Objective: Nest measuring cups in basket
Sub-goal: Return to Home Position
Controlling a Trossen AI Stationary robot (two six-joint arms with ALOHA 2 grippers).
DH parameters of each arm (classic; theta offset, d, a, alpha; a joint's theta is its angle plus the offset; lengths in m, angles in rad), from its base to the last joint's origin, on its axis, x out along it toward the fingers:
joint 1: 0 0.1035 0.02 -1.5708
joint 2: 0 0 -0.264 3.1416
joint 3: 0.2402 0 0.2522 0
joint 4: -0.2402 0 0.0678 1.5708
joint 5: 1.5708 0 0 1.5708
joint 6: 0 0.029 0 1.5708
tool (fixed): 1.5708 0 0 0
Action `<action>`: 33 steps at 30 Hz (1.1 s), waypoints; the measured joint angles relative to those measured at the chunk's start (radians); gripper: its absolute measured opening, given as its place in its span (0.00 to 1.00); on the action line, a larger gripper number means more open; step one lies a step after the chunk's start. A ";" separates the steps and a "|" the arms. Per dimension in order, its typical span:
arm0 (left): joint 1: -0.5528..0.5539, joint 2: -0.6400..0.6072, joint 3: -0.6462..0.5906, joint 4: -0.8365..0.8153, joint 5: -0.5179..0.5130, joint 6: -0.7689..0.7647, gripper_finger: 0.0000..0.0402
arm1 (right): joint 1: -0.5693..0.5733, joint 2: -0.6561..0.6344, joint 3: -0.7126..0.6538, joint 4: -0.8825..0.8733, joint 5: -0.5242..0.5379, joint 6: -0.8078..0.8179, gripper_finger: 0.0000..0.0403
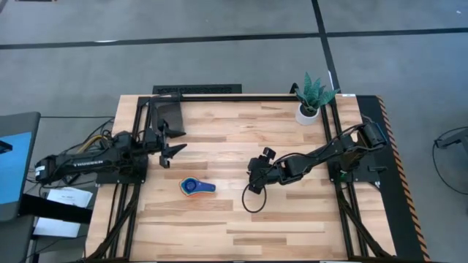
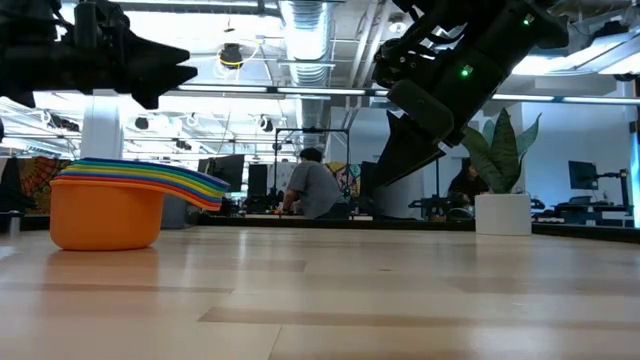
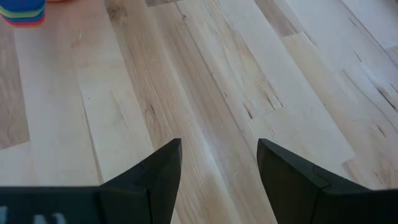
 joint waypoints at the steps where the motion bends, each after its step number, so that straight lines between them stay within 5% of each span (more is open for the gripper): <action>1: 0.004 -0.004 0.000 -0.014 0.000 0.000 0.52 | 0.000 0.000 0.000 0.000 0.000 0.000 0.58; 17: 0.025 -0.022 -0.001 -0.371 -0.014 0.007 0.52 | 0.000 0.000 0.000 0.000 0.000 0.000 0.58; 30: 0.026 -0.019 0.000 -0.572 -0.509 0.051 0.52 | 0.000 0.000 0.000 0.000 0.000 0.000 0.58; 33: 0.026 -0.019 0.003 -0.588 -0.518 -0.113 0.52 | 0.000 0.000 0.000 0.000 0.000 0.000 0.58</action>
